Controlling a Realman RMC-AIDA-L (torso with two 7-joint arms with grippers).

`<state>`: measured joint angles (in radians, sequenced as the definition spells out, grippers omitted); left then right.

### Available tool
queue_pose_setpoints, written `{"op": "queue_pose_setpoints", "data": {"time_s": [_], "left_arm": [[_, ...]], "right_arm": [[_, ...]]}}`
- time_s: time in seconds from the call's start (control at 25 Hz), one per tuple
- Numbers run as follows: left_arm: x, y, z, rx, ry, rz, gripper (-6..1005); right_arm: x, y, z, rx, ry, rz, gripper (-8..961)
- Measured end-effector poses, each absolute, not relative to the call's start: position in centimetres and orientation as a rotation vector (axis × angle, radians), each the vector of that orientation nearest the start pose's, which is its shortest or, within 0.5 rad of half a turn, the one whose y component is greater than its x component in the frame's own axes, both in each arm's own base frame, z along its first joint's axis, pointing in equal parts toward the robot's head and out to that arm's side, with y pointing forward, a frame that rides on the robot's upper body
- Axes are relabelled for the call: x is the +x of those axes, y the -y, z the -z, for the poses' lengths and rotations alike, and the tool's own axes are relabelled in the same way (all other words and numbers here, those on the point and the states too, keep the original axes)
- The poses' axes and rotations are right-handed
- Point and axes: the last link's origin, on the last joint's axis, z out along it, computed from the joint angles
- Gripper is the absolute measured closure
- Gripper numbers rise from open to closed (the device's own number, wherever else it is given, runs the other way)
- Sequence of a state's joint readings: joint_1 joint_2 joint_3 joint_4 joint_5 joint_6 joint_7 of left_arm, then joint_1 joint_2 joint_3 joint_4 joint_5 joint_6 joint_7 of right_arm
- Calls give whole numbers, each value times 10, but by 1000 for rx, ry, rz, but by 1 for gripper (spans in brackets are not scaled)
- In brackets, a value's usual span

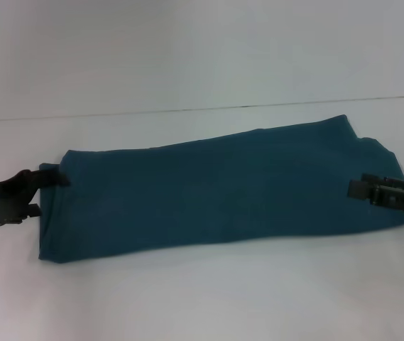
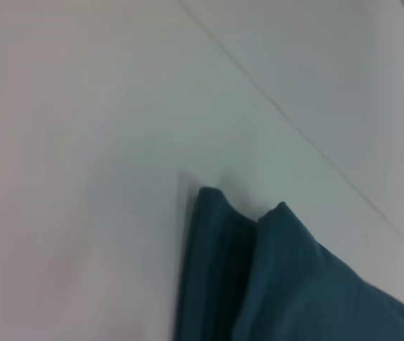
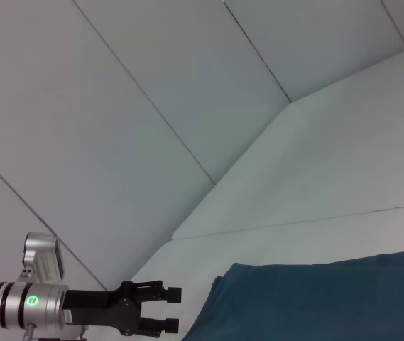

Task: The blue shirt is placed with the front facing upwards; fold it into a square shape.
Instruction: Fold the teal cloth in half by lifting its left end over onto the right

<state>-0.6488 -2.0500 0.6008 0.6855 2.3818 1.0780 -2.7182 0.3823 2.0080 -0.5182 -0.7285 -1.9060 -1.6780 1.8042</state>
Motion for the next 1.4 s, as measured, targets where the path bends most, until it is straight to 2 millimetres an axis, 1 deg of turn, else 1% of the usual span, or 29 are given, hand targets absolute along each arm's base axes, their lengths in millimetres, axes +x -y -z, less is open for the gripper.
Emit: {"op": "queue_pose_setpoints", "data": {"time_s": [0.16, 0.4, 0.56, 0.72, 1.08, 1.4], "left_arm": [[-307, -401, -27, -1743, 1872, 497, 97], [-309, -405, -25, -1756, 1788, 487, 98], [-306, -405, -19, -1804, 1741, 449, 98], [-306, -404, -16, -1822, 1728, 425, 98], [-313, -401, -16, -1813, 1720, 368, 98], [-314, -400, -15, -1813, 1725, 360, 99]], "right_arm": [[309, -301, -71, -2365, -1223, -956, 41], [309, -300, -68, -2366, -1229, -960, 38], [310, -300, -68, -2366, -1230, -962, 39], [310, -300, -69, -2365, -1229, -962, 38], [309, -300, -69, -2365, -1227, -964, 39], [309, -301, -69, -2363, -1230, -967, 38]]}}
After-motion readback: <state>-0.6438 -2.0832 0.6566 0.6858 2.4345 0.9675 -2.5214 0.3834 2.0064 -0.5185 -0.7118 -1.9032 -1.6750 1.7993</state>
